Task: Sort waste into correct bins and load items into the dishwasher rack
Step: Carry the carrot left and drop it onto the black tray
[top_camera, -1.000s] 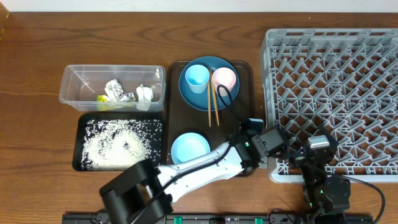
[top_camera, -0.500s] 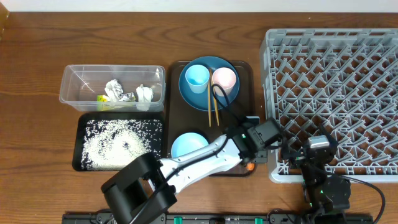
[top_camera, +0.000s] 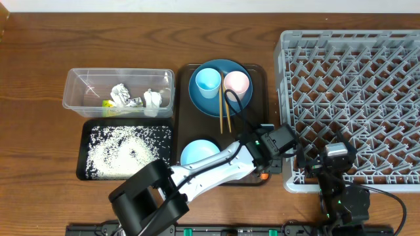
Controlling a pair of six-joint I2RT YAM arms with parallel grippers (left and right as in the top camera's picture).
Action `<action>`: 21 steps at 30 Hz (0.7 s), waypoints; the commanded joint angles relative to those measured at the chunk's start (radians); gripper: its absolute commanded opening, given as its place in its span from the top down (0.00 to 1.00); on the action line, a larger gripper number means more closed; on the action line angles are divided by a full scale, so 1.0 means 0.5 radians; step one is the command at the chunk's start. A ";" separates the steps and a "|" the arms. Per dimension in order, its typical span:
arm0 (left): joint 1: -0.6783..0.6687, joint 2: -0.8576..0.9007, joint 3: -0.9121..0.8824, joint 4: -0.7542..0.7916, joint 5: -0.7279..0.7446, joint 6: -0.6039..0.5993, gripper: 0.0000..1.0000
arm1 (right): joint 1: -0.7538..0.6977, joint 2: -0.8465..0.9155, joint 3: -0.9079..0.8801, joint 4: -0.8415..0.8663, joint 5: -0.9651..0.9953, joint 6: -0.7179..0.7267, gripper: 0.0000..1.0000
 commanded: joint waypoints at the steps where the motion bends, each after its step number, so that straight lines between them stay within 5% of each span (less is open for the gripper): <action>1: 0.007 0.071 -0.030 -0.003 -0.023 0.056 0.57 | 0.014 -0.001 -0.003 -0.008 -0.001 -0.013 0.01; 21: 0.124 0.242 -0.031 -0.058 -0.053 0.152 0.57 | 0.014 -0.001 -0.003 -0.008 -0.001 -0.013 0.01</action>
